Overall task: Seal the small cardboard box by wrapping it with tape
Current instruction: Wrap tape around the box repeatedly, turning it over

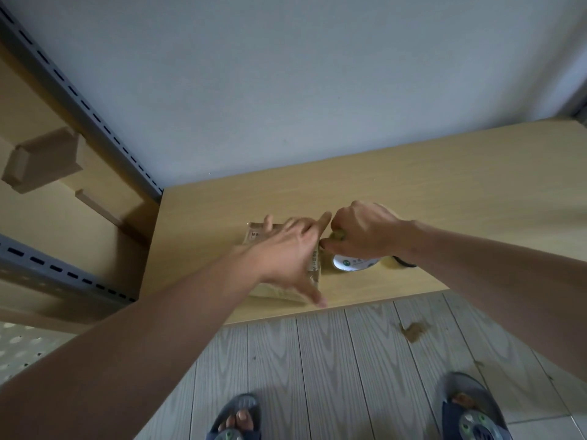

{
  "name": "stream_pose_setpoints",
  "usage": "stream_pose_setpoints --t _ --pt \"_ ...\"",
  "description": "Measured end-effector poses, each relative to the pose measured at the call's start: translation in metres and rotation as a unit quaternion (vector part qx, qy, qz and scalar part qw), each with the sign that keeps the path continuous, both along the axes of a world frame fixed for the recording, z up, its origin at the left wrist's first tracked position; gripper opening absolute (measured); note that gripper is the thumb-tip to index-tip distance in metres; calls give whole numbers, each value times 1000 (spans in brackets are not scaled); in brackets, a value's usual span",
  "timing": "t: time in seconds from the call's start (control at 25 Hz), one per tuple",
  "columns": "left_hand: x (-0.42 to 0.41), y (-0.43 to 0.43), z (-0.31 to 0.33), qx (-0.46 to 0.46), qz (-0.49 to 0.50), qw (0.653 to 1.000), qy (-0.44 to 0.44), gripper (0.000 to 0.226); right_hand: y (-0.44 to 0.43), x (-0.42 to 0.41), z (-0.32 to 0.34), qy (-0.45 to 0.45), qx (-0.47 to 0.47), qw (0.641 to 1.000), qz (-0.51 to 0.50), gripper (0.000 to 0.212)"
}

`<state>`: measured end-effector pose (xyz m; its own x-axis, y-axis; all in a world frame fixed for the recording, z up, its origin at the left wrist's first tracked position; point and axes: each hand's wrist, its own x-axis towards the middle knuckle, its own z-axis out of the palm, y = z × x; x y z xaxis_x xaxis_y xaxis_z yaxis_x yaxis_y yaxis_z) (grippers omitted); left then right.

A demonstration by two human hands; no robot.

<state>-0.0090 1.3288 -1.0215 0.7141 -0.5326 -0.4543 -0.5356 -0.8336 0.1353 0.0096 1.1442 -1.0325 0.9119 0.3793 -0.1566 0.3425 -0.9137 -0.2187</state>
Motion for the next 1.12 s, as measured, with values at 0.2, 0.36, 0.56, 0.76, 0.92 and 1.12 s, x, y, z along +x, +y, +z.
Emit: stream_pose_setpoints --t 0.2,0.36,0.56,0.76,0.92,1.12 --pt "4 1 8 -196 92 976 -4 149 -9 6 16 77 126 984 -95 46" --pt "4 17 15 -409 179 894 -32 122 -10 18 75 -47 323 936 -133 51" --pt "0 24 14 -331 111 937 0 98 -1 5 79 -49 339 933 -109 55" --pt "-1 44 9 -343 107 932 49 99 8 8 92 -43 276 959 -38 57" --pt "-9 58 2 -366 134 920 46 95 6 6 93 -100 160 982 29 51" --pt "-10 65 3 -344 134 929 31 99 -11 5 66 -109 42 993 0 46"
